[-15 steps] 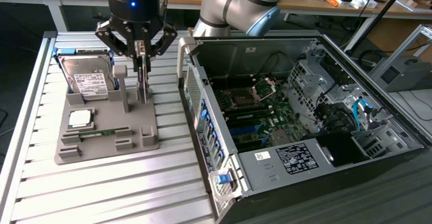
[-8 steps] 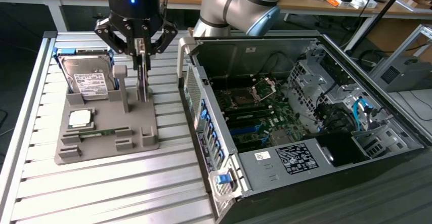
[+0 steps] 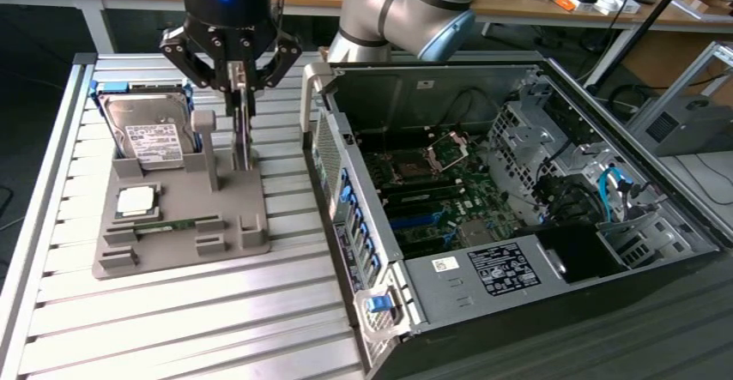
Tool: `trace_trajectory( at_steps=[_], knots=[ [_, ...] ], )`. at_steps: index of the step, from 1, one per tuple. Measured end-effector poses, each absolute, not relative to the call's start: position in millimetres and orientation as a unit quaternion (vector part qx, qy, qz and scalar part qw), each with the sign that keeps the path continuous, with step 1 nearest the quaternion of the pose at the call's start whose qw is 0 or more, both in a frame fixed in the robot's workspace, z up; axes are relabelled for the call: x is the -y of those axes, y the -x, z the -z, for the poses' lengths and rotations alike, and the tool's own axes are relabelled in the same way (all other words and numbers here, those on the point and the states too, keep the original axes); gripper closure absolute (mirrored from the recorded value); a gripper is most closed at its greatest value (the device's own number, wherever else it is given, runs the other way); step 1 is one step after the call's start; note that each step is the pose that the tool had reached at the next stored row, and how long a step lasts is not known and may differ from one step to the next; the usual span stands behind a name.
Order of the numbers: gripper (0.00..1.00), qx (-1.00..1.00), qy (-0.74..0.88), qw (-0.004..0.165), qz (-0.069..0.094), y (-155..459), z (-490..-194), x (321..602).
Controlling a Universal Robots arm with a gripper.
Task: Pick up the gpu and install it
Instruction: 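Pick up the gpu and move the gpu toward the slot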
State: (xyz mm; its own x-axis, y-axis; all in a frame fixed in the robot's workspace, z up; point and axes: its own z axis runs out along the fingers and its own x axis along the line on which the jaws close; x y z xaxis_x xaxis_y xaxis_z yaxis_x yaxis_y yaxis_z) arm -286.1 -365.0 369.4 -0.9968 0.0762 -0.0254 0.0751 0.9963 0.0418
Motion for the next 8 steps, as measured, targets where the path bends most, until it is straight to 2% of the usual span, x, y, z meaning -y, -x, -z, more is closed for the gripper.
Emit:
trace_trajectory(
  at_steps=[8],
  knots=[
    [0.73,-0.999,-0.038,0.013,-0.02,286.1,-375.2,365.0]
  ],
)
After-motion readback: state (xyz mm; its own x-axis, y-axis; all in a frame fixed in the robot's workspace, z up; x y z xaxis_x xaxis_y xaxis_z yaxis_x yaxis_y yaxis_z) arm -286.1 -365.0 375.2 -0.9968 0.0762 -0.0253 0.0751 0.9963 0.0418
